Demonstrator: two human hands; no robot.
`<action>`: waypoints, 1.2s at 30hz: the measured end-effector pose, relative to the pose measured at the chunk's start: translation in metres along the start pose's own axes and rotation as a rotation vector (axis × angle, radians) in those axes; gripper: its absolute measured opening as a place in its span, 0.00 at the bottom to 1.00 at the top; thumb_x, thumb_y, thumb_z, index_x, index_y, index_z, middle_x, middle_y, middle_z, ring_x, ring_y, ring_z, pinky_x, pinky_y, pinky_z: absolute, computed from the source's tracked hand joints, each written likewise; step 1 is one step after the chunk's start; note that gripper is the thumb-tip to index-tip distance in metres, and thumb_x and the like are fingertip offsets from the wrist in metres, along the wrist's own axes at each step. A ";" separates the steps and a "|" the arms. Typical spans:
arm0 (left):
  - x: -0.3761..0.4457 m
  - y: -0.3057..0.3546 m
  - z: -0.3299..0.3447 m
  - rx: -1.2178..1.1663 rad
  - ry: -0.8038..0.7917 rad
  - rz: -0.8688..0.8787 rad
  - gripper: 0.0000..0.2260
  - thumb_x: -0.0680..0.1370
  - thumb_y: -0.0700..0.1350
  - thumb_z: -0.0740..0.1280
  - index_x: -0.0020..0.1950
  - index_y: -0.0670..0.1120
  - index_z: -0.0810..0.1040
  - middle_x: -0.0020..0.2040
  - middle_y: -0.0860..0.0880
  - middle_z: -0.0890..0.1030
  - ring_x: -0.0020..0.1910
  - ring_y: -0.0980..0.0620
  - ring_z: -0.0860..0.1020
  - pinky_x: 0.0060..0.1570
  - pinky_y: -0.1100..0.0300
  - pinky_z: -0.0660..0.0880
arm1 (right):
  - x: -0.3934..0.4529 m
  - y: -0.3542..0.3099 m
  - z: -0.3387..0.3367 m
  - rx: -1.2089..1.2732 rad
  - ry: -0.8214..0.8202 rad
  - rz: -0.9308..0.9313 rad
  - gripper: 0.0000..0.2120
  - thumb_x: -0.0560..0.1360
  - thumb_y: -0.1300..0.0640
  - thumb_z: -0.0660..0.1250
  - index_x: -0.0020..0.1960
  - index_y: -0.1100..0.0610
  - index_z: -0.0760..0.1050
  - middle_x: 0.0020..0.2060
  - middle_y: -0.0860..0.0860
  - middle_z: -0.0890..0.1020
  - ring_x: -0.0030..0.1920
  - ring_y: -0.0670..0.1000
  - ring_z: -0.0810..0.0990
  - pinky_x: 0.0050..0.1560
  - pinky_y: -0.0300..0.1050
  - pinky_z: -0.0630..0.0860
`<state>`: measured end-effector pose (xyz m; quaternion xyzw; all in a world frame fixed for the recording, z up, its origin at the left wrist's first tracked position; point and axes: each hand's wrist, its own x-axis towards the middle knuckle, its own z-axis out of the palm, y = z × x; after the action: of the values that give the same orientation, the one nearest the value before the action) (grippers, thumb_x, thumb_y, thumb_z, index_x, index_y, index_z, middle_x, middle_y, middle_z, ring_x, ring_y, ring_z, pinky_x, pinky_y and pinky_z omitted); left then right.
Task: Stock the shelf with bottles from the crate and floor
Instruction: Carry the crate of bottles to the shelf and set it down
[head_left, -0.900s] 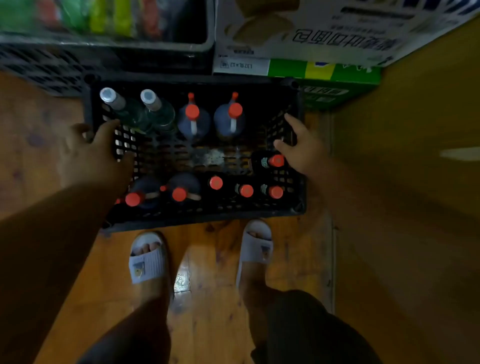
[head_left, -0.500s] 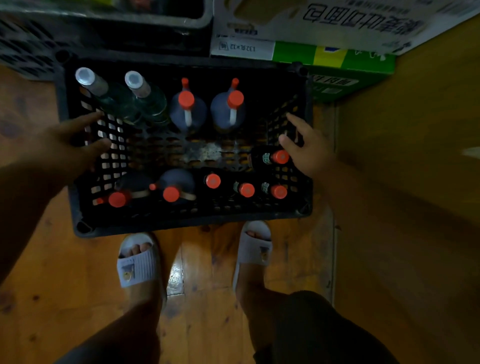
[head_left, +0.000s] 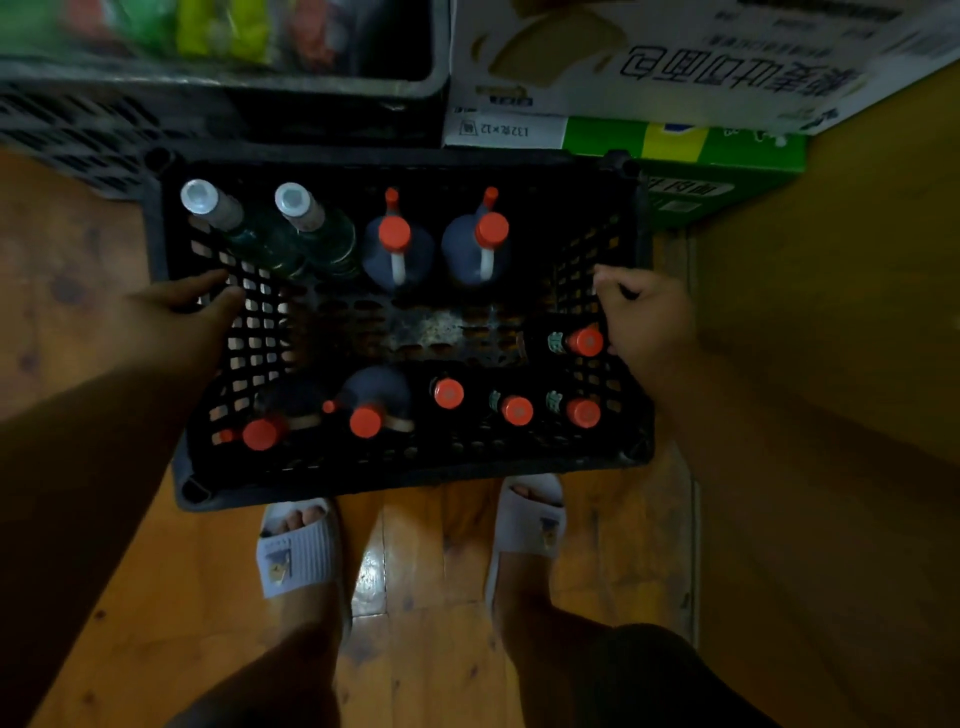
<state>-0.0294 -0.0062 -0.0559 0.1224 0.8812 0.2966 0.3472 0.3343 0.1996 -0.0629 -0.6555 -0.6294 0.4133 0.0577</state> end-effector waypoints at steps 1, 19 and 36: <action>-0.008 0.002 -0.008 0.011 0.005 -0.012 0.14 0.75 0.59 0.69 0.61 0.65 0.79 0.60 0.49 0.81 0.50 0.51 0.81 0.47 0.55 0.79 | -0.007 -0.007 -0.005 0.005 -0.004 0.010 0.18 0.75 0.38 0.63 0.57 0.45 0.82 0.60 0.40 0.81 0.56 0.51 0.82 0.51 0.57 0.82; -0.308 0.174 -0.329 0.056 0.163 -0.173 0.14 0.77 0.55 0.70 0.59 0.53 0.82 0.44 0.46 0.83 0.27 0.45 0.78 0.29 0.61 0.74 | -0.222 -0.362 -0.234 -0.323 -0.179 -0.282 0.14 0.78 0.56 0.66 0.63 0.49 0.81 0.53 0.55 0.84 0.37 0.54 0.80 0.43 0.55 0.83; -0.446 0.110 -0.431 -0.307 0.684 -0.622 0.12 0.75 0.56 0.70 0.57 0.56 0.83 0.53 0.49 0.85 0.31 0.47 0.76 0.43 0.53 0.80 | -0.279 -0.572 -0.082 -0.473 -0.587 -0.747 0.12 0.73 0.52 0.68 0.55 0.48 0.84 0.45 0.51 0.84 0.44 0.58 0.83 0.47 0.57 0.83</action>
<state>0.0018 -0.2954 0.5028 -0.3041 0.8856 0.3286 0.1238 -0.0228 0.1074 0.4627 -0.2383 -0.8857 0.3775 -0.1271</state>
